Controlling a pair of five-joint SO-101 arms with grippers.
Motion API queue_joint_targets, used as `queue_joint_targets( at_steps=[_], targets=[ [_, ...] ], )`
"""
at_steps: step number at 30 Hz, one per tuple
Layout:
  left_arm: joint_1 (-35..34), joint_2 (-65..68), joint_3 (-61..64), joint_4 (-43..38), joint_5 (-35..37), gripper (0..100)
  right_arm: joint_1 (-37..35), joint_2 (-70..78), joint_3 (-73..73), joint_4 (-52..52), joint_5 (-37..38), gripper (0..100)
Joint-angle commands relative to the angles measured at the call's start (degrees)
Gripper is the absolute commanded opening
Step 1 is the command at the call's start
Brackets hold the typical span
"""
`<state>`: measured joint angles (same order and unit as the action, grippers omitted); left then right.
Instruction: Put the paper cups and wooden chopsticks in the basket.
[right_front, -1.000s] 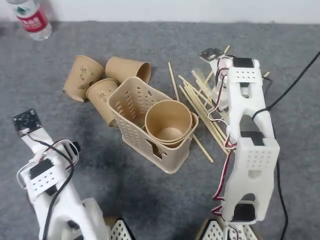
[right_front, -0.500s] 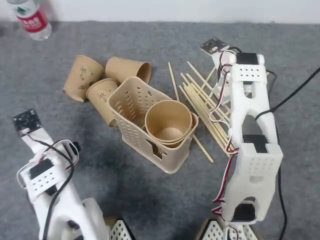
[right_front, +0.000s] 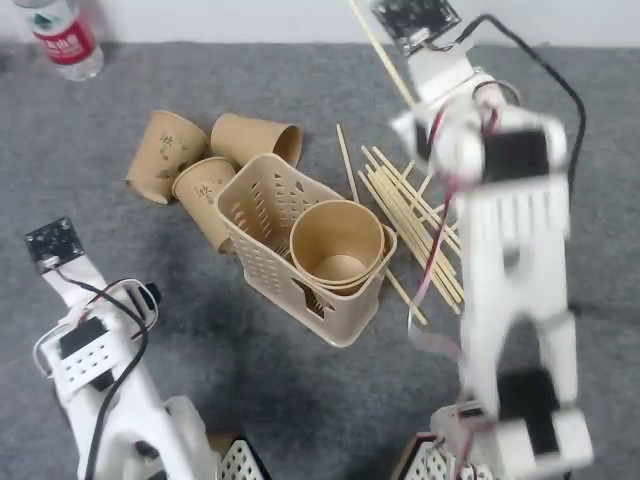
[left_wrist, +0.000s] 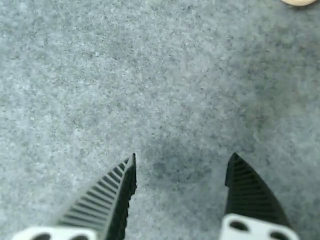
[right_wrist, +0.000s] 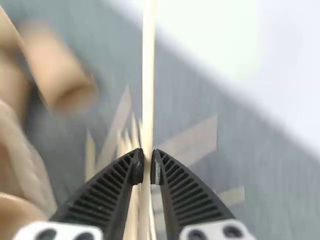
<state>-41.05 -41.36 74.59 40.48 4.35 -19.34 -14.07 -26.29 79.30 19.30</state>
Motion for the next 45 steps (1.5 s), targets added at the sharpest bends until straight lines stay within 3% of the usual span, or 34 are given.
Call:
queue_joint_targets(
  at_steps=[1,8,14,20,27,34,40,45],
  targets=[
    [0.4,-1.4,-0.3,-1.1,0.0,28,-7.0,-13.6,0.0,-6.2,-10.2,0.7],
    [0.3,-1.4,-0.3,-1.1,0.0,28,-17.3,-21.7,13.8,-17.1,-19.0,0.7],
    [0.2,-1.4,-0.1,-2.5,0.0,28,-27.1,-23.8,25.3,-27.0,-19.4,0.7],
    [0.3,-1.4,-0.1,-2.5,0.0,28,-31.2,-23.6,39.0,-44.1,-19.3,0.7],
    [0.2,-1.4,-0.1,-2.5,0.0,28,-28.7,-24.0,53.1,-56.7,-12.3,0.7],
    [0.3,-1.4,-0.1,-2.5,0.0,28,-27.6,-24.1,56.1,-59.0,-13.5,1.3],
    [0.2,-1.4,-0.1,-2.5,0.0,28,-24.5,-24.1,56.1,-56.5,-13.9,24.9],
    [0.3,-1.4,-0.1,-2.5,0.0,28,-24.3,-27.5,56.4,-53.3,-13.5,20.4]
  ],
)
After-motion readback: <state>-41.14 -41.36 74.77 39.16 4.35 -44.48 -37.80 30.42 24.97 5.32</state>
